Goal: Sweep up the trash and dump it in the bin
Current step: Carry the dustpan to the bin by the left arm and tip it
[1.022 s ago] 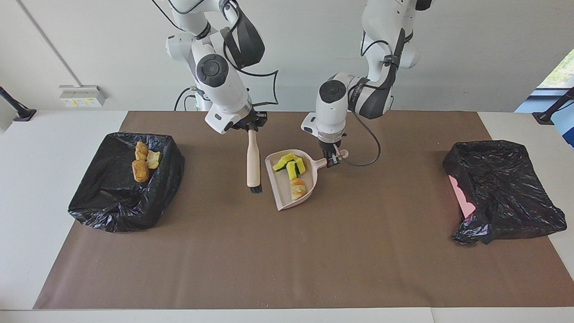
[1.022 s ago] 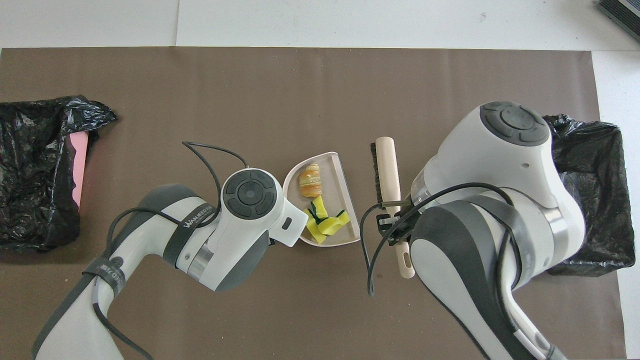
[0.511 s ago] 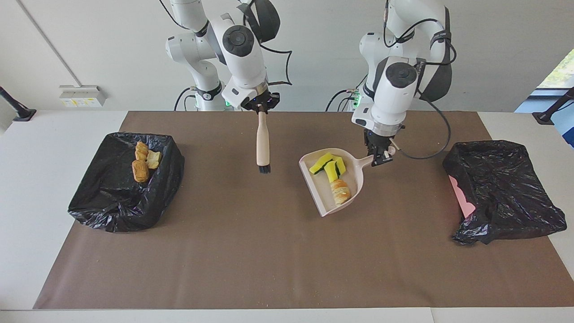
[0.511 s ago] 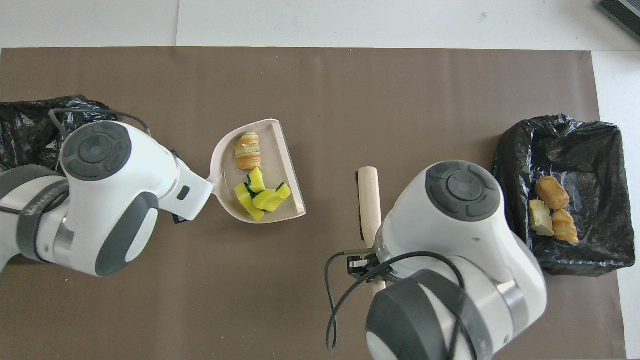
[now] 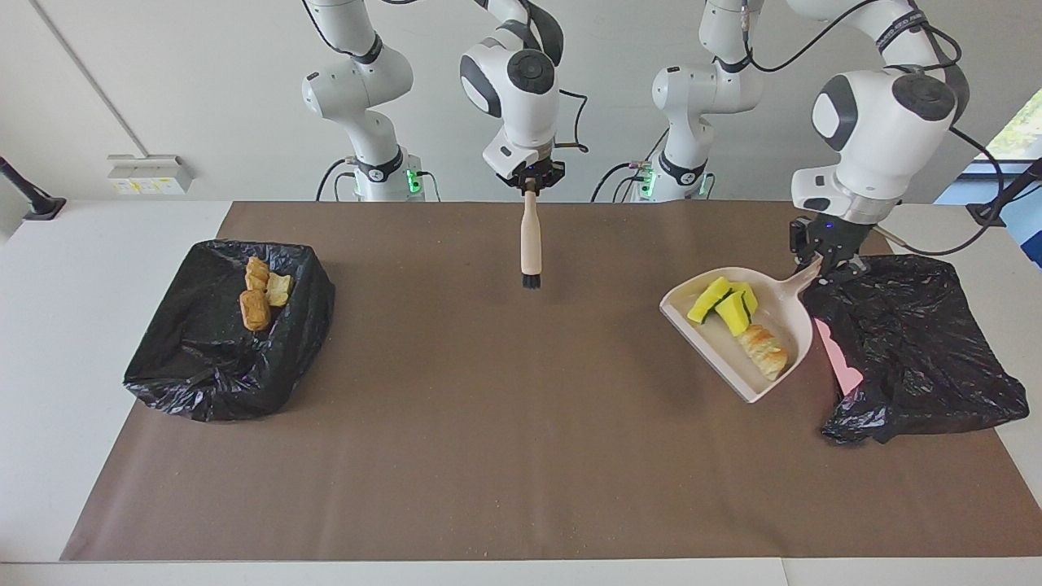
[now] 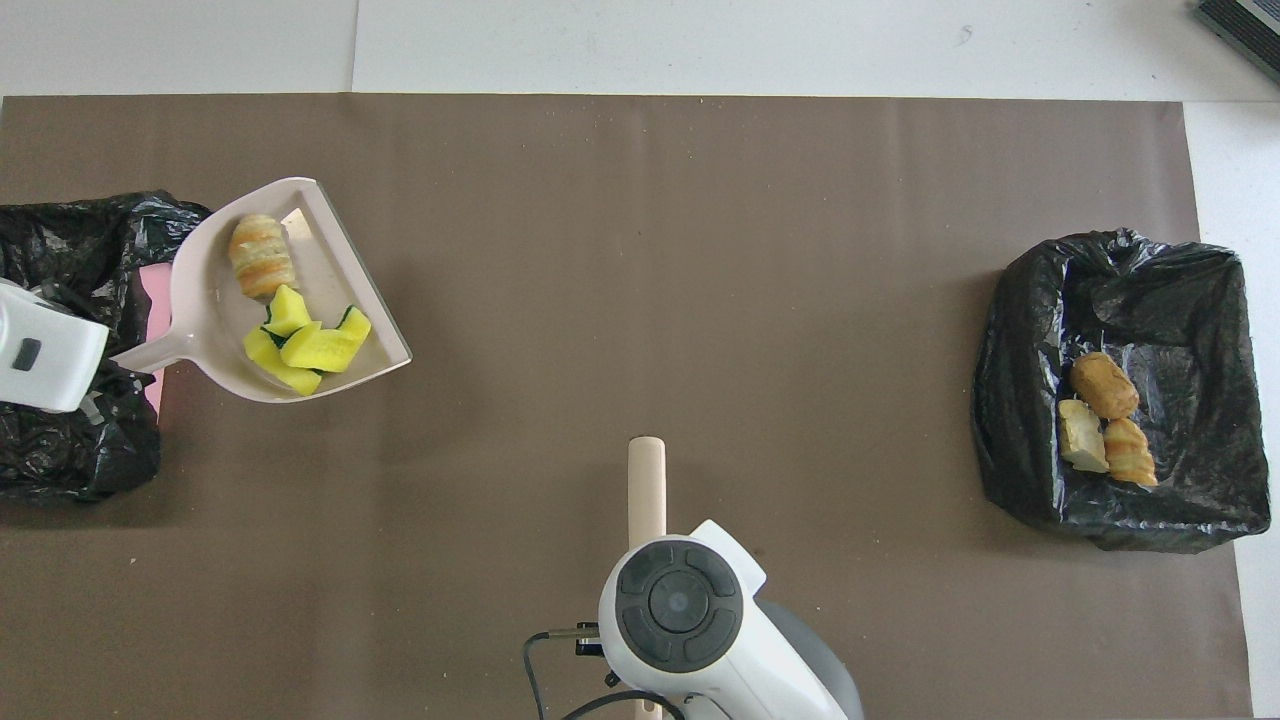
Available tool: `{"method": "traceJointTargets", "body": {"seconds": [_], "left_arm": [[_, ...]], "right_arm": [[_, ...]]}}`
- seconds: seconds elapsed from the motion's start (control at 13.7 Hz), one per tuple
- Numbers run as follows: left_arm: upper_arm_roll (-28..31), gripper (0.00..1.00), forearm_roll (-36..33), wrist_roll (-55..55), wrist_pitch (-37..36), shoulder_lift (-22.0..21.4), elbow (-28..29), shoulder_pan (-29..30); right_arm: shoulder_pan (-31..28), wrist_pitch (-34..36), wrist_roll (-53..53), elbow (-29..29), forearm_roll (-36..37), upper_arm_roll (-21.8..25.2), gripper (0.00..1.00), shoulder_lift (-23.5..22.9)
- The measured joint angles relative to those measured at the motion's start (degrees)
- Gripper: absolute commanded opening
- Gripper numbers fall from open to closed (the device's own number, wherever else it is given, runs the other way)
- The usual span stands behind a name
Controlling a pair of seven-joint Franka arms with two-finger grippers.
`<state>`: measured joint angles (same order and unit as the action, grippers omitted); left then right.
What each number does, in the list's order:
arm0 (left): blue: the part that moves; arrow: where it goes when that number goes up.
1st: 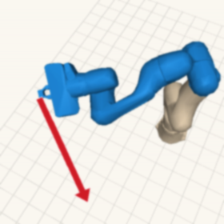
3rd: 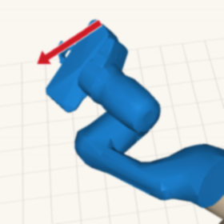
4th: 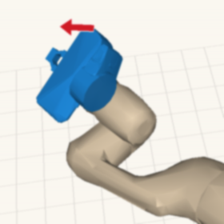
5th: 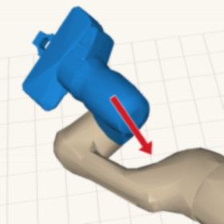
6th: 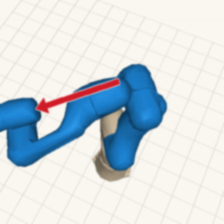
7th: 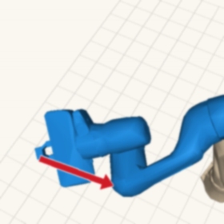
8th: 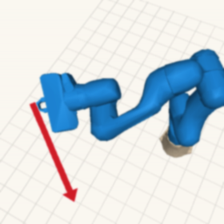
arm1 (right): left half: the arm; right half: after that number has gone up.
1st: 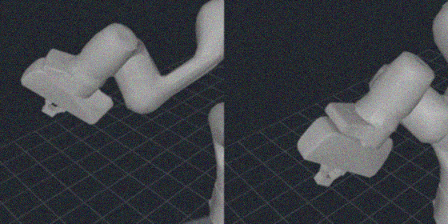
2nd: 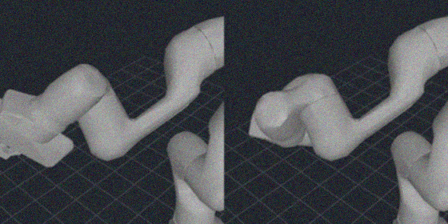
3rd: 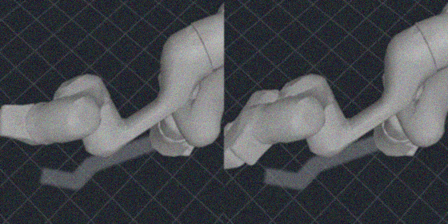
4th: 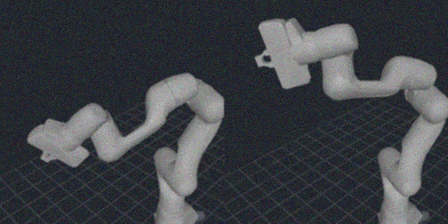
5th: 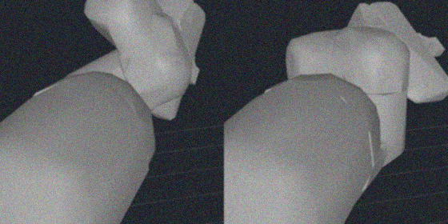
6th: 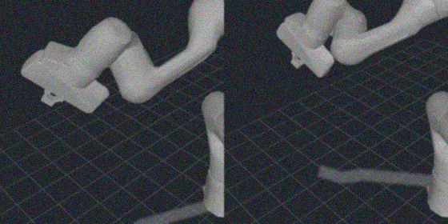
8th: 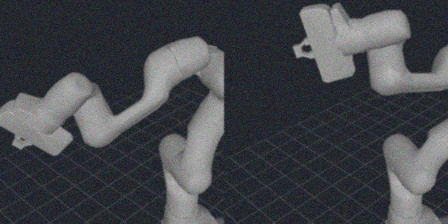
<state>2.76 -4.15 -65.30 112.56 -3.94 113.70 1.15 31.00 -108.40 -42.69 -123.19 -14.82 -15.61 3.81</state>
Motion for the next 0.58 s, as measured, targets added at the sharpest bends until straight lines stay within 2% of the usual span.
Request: {"method": "traceJointTargets", "body": {"seconds": [0.22,0.36,0.58], "left_arm": [[0.18,0.0,-0.02,-11.51,0.23,0.01,-0.84,11.57],[0.22,0.0,0.01,-19.49,2.42,0.03,-1.43,17.66],[0.33,0.0,-0.6,-23.99,7.29,0.46,-2.7,24.41]], "right_arm": [[1.83,-8.31,-0.31,-8.17,-0.17,0.0,0.0,1.53],[2.91,-11.88,-0.64,-11.41,-1.49,0.01,0.0,2.15],[5.36,-16.06,-1.46,-14.72,-2.01,0.02,0.0,2.21]]}}
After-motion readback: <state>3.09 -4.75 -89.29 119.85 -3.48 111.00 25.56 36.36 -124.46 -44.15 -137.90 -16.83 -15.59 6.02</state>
